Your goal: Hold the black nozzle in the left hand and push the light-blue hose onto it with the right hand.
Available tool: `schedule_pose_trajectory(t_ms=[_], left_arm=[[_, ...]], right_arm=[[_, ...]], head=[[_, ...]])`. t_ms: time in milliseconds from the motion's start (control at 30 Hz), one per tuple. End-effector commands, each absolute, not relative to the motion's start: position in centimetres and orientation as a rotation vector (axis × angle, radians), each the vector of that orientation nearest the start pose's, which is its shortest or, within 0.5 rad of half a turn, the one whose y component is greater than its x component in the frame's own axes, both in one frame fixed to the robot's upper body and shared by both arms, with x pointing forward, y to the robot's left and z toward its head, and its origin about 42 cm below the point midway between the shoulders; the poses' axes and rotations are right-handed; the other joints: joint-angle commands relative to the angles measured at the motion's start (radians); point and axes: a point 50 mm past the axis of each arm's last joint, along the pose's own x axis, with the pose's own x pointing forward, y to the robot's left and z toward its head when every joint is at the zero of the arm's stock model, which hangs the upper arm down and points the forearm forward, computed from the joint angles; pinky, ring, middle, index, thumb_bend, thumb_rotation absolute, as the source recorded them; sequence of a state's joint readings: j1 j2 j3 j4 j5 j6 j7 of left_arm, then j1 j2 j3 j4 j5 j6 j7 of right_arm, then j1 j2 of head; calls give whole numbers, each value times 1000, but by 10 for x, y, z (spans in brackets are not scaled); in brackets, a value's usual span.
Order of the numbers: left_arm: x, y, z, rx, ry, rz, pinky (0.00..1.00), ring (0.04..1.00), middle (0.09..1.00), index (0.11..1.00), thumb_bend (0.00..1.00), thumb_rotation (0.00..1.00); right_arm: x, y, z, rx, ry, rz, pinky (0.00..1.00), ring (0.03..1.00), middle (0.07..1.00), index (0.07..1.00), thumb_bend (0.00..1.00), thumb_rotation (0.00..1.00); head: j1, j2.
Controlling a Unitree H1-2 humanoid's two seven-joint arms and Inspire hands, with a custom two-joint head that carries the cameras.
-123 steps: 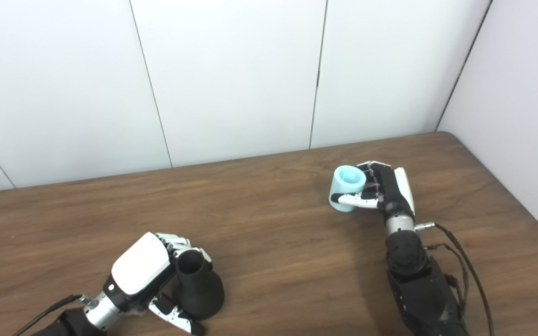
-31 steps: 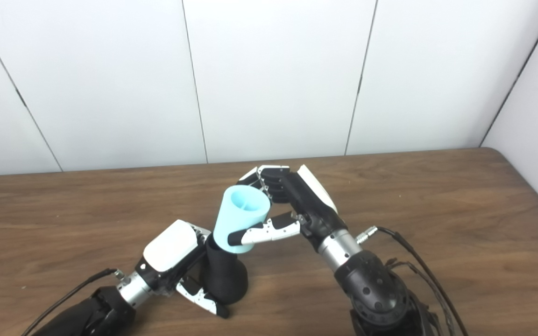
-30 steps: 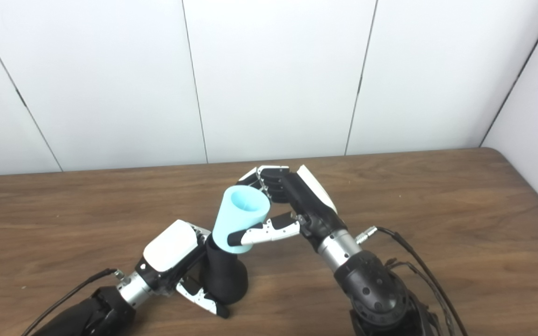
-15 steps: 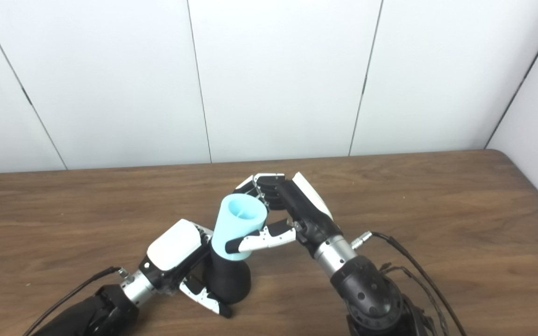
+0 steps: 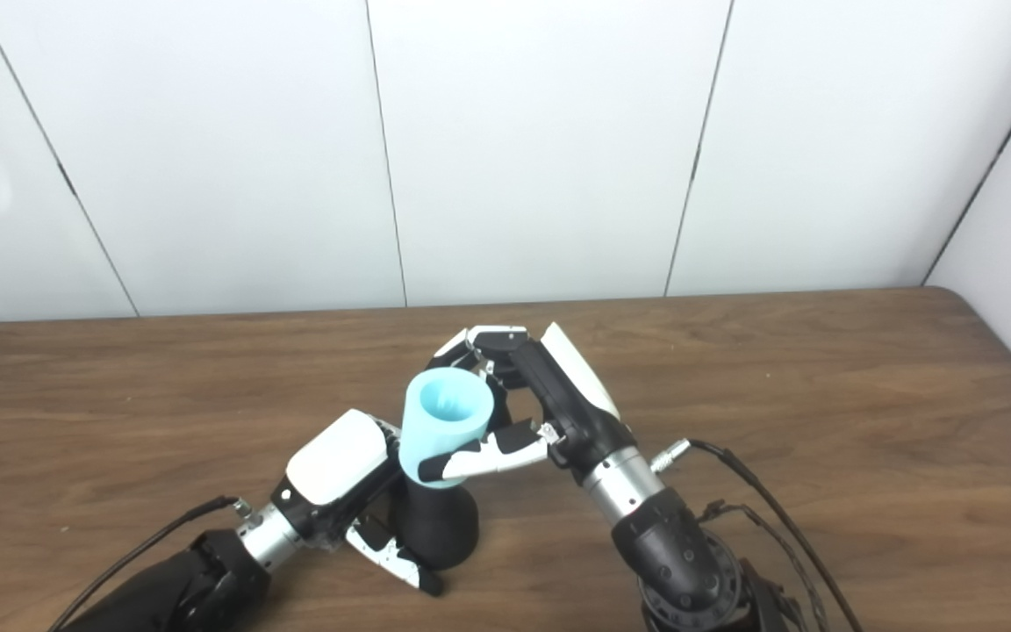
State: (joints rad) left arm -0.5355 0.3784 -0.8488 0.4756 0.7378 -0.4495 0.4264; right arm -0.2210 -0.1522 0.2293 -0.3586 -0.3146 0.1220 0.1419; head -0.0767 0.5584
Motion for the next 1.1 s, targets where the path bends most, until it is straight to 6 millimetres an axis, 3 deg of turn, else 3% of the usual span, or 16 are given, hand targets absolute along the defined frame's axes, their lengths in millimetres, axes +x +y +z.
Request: schedule_pose_trajectory(t_ms=[0,200,300,400,600,733,800,900,1000,1067], left_arm=[[272,116,-2,954,-480,-887,163,222,472,484,523,0],[271,116,-3,965,-484,-891,188,257,474,484,523,0],[270,117,-3,966,-484,-894,196,267,408,517,514,0],[269,117,-3,963,-479,-897,184,243,466,488,522,0],[268,118,-4,964,-481,-893,151,210,472,484,523,0],[268,118,-4,964,-481,-896,175,239,473,484,523,0],[268,118,-4,964,-481,-898,212,291,422,515,516,0],[268,118,-4,965,-483,-895,175,237,459,491,521,0],[268,118,-4,967,-482,-901,193,264,412,513,515,0],[267,118,-4,967,-491,-895,183,246,460,490,522,0]], right_arm=[[314,-157,261,-510,-657,304,107,176,471,485,522,0],[315,-154,258,-524,-723,294,106,180,429,534,514,0],[315,-152,257,-525,-754,292,113,195,443,535,516,0],[316,-150,256,-542,-774,295,114,194,464,517,519,0],[316,-150,253,-567,-776,302,129,205,442,534,516,0],[317,-152,253,-581,-757,297,135,222,443,533,516,0],[317,-152,253,-585,-748,296,136,225,436,536,516,0],[318,-153,254,-593,-726,298,180,290,459,520,519,0],[319,-153,255,-598,-694,298,157,258,443,535,515,0],[321,-155,256,-591,-667,300,137,220,467,496,521,0]], head=[[-1,1],[3,-15],[3,-13],[3,-12],[3,-11],[1,-13],[1,-13],[1,-13],[1,-13],[1,-15]])
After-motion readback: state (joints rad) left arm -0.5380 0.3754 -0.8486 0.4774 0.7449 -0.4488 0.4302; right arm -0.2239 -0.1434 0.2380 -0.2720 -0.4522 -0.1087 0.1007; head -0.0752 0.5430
